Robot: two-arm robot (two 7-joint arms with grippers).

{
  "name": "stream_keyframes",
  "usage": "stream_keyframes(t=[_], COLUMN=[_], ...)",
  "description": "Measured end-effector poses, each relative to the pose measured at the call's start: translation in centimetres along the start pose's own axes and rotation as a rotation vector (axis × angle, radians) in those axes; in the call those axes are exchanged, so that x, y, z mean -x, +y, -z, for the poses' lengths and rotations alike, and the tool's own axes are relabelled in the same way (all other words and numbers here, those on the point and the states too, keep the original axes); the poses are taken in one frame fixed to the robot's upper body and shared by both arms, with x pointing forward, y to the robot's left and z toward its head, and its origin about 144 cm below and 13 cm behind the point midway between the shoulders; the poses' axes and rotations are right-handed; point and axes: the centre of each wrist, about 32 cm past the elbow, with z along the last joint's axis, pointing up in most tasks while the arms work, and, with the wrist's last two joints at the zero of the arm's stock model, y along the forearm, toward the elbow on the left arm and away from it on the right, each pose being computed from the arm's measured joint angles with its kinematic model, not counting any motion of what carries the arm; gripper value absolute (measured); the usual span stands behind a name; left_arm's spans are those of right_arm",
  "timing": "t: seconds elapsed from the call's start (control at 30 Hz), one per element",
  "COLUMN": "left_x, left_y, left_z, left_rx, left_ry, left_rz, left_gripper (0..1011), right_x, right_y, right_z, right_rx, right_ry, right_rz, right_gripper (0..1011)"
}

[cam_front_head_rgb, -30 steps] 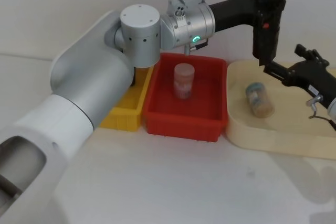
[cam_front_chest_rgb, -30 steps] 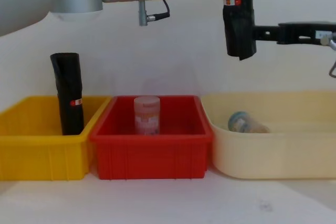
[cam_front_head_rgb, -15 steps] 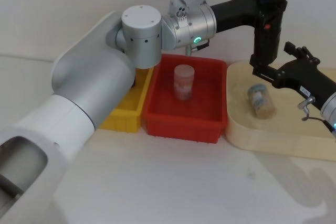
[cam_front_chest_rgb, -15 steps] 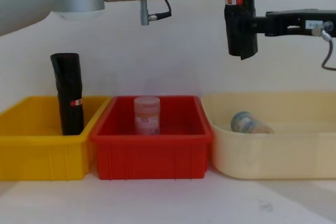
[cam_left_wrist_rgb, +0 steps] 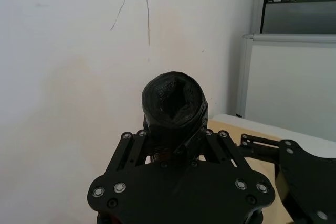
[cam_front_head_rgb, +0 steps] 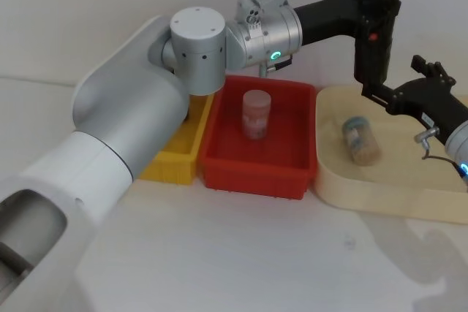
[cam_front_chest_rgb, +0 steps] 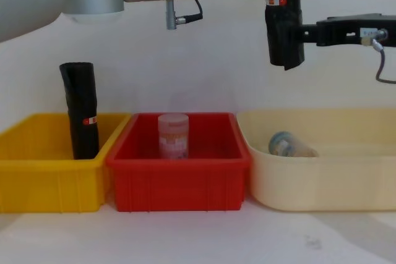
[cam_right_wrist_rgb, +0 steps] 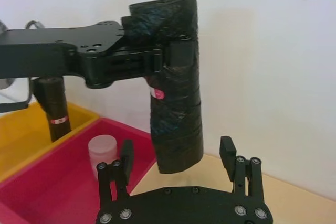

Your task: Pick up the garbage bag with the one hand and transfer it to the other hand.

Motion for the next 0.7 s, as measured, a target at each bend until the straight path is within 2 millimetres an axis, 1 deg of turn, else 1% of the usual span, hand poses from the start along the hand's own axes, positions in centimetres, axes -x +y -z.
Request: stream_keyframes(t=[0.7], left_x=[0.0], left_y=[0.0], left_z=[0.0], left_rx=[0.000], left_ry=[0.000], left_rz=[0.000], left_gripper=[387], right_x=[-0.4], right_y=[2.6], right_z=[-0.4], right_rx=[0.008], right_ry=[-0.003], right_rz=[0.030], right_gripper=[1000])
